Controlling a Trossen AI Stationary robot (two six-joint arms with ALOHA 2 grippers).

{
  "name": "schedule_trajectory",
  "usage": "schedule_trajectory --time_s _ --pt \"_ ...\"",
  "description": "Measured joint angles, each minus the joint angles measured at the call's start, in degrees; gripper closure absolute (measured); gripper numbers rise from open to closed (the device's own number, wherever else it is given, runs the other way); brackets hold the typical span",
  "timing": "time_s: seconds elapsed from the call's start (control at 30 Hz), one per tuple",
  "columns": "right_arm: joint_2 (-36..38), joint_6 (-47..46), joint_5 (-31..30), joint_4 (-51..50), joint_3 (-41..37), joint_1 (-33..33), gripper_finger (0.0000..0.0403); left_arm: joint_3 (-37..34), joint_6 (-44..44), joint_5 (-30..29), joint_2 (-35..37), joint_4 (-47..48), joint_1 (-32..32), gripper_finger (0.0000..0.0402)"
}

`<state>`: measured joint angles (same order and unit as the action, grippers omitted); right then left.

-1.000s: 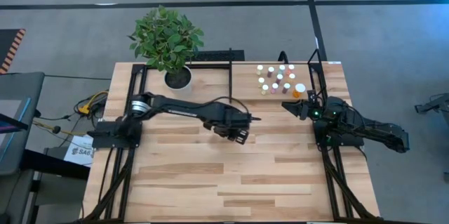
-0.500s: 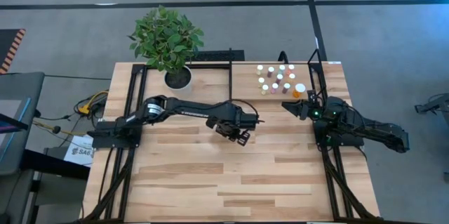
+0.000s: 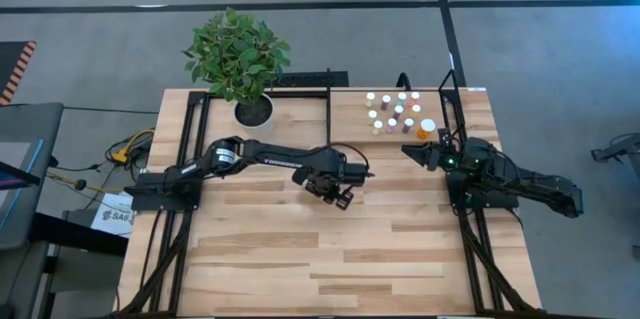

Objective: Pick and place medicine bottles onto shelf by color
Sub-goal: Move the yellow pill bottle to the center of the table, then put the pink pill bottle on the shelf

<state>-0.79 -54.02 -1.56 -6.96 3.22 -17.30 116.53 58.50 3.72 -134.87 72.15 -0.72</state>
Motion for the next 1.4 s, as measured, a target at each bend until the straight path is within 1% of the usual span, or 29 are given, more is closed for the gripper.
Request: schedule_trajectory --time_s 0.17,0.27,0.4,0.53,0.67,0.8,0.9,0.97,1.17,1.23,1.4 --pt "0.0 0.0 0.0 0.0 0.0 0.0 0.0168 0.0 -0.9 -1.4 0.0 0.0 0.2 0.0301" --pt "0.0 0.0 0.0 0.0 0.0 0.0 0.0168 0.0 -1.1 -1.9 -0.2 -0.1 0.6 0.0290" --pt "0.0 0.0 0.0 0.0 0.0 0.0 0.0168 -0.1 -2.0 -1.4 -0.4 -0.1 1.1 0.0259" --pt "0.0 0.0 0.0 0.0 0.0 0.0 0.0168 0.2 -2.2 -1.3 -0.4 0.1 1.4 0.0215" --pt "0.0 0.0 0.0 0.0 0.0 0.0 0.0168 3.6 -3.9 -2.2 -0.4 2.3 1.3 0.0169" --pt "0.0 0.0 0.0 0.0 0.0 0.0 0.0168 9.7 -5.6 -5.8 -0.4 7.6 1.0 0.0132" --pt "0.0 0.0 0.0 0.0 0.0 0.0 0.0168 14.9 -6.0 -9.3 -0.3 12.9 0.7 0.0116" --pt "0.0 0.0 0.0 0.0 0.0 0.0 0.0168 18.4 -6.0 -11.7 -0.3 16.0 0.5 0.0112" --pt "0.0 0.0 0.0 0.0 0.0 0.0 0.0168 16.7 -6.2 -15.4 6.9 17.9 -0.8 0.0117" --pt "0.0 0.0 0.0 0.0 0.0 0.0 0.0168 16.7 -5.9 -19.3 9.3 17.9 -1.7 0.0120" --pt "0.0 0.0 0.0 0.1 0.0 0.0 0.0168 14.8 -10.3 -28.4 17.5 17.8 -5.0 0.0141"
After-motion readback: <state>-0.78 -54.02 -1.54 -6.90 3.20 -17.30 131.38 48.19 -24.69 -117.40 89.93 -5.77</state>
